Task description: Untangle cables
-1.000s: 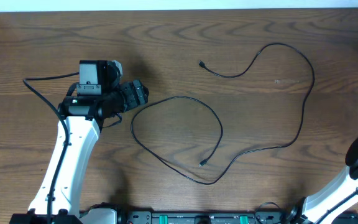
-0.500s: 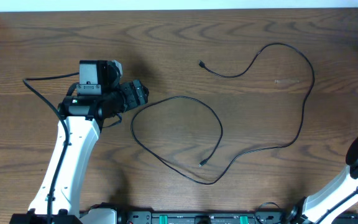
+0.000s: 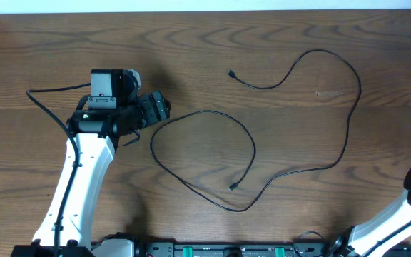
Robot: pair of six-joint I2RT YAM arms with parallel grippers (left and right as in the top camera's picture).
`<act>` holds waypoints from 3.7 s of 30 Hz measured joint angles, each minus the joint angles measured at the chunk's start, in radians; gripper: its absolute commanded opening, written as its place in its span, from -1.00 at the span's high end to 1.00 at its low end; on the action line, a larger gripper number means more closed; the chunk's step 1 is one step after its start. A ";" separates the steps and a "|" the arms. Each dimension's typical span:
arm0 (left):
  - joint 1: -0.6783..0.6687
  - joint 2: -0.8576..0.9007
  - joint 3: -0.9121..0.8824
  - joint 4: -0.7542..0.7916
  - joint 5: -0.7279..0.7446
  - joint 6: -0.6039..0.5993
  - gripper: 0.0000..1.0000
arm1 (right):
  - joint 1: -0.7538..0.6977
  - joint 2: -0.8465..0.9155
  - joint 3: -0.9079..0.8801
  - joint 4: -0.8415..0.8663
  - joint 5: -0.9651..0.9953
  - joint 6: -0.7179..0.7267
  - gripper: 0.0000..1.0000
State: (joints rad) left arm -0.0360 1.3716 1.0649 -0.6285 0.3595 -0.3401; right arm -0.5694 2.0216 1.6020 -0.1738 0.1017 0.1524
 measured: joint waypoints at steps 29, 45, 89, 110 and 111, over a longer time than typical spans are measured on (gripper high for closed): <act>0.000 0.000 0.000 0.000 0.000 0.000 -0.75 | -0.050 0.128 0.000 -0.144 -0.249 0.027 -0.98; 0.000 0.000 0.000 0.000 0.000 0.000 -0.74 | 0.045 -0.061 0.007 -0.579 -0.338 0.062 -0.99; 0.000 0.000 0.000 0.000 0.000 0.000 -0.74 | 0.878 -0.059 -0.074 -0.784 -0.387 -0.514 -0.99; 0.000 0.000 0.000 0.000 0.000 0.000 -0.74 | 0.995 -0.059 -0.224 -0.834 -0.379 -0.422 -0.94; 0.000 0.000 0.000 -0.001 0.000 0.000 -0.75 | 1.001 -0.059 -0.238 -0.809 -0.377 -0.404 -0.90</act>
State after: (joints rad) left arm -0.0364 1.3716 1.0649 -0.6292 0.3595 -0.3401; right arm 0.4313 1.9629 1.3640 -0.9825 -0.2756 -0.2520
